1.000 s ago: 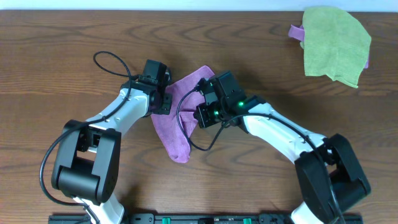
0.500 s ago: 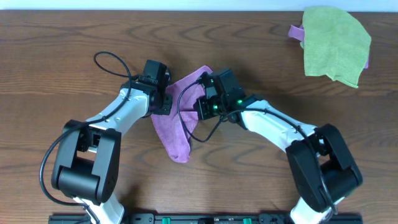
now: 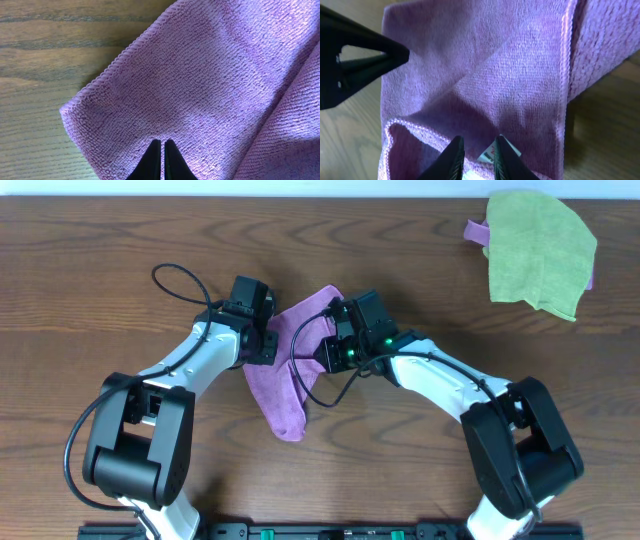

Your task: Fold the cloth

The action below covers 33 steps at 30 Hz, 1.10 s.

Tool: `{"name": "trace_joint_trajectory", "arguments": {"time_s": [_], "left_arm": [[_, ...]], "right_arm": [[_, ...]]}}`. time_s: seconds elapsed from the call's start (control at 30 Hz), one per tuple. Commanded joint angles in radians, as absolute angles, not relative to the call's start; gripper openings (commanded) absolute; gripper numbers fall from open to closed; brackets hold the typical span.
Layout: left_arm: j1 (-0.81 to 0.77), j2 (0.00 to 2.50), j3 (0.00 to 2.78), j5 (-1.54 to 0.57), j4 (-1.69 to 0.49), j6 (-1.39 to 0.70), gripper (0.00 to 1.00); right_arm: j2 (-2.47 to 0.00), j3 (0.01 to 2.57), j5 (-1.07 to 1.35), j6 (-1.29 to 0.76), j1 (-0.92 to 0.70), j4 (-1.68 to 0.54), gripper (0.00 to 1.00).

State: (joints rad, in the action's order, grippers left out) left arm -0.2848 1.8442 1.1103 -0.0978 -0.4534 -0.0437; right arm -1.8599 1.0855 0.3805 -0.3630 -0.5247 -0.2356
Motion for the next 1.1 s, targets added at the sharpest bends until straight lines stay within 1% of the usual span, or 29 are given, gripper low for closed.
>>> {"name": "trace_joint_trajectory", "arguments": {"time_s": [0.0, 0.2, 0.5, 0.77, 1.07], "left_arm": [[-0.281, 1.854, 1.127, -0.102, -0.459, -0.027, 0.06], [-0.281, 1.855, 1.127, -0.102, -0.459, -0.026, 0.06], [-0.281, 1.857, 1.127, -0.102, -0.459, -0.026, 0.06], [-0.281, 1.857, 1.127, -0.102, -0.459, -0.026, 0.06], [-0.281, 1.857, 1.127, -0.102, -0.458, -0.026, 0.06]], "right_arm": [[-1.877, 1.100, 0.429, -0.353, -0.522, -0.244, 0.31], [-1.877, 1.100, 0.478, -0.350, -0.522, -0.259, 0.40], [-1.874, 1.100, 0.505, -0.266, -0.522, -0.334, 0.49], [-1.874, 1.100, 0.492, -0.173, -0.524, -0.384, 0.52], [-1.874, 1.142, 0.317, -0.042, -0.526, -0.494, 0.53]]}}
